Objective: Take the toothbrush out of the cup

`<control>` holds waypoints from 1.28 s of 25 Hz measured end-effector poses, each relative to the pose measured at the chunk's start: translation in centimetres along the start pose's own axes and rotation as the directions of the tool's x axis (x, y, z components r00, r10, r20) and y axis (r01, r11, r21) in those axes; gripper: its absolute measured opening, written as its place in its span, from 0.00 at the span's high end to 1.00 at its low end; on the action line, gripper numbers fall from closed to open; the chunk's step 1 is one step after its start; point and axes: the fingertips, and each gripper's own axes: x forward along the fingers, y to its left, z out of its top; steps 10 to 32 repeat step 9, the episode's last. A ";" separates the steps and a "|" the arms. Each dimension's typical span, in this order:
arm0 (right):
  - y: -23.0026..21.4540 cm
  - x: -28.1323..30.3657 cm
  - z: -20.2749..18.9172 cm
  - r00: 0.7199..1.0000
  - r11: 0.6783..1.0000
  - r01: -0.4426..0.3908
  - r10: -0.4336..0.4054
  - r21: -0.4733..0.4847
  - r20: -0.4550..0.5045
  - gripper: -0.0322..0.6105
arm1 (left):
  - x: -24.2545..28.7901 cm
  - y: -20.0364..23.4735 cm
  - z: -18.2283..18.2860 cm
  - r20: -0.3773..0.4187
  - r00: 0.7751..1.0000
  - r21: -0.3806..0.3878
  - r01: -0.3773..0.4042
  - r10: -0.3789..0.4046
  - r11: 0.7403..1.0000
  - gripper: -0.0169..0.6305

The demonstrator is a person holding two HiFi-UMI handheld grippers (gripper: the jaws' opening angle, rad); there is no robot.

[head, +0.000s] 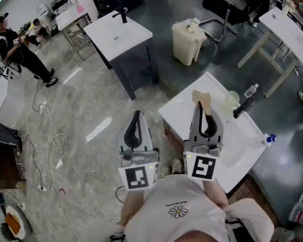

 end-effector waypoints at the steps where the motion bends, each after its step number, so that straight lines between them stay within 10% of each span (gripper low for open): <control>1: 0.1 0.0 0.0 1.000 1.000 -0.001 0.001 -0.001 0.000 0.91 | 0.0 0.1 0.0 0.000 1.000 -0.001 0.000 0.000 1.000 0.95; 32: 0.5 0.1 0.1 1.000 1.000 -0.003 0.003 0.001 -0.014 0.91 | -0.1 0.8 0.1 -0.008 1.000 -0.004 -0.006 0.006 1.000 0.95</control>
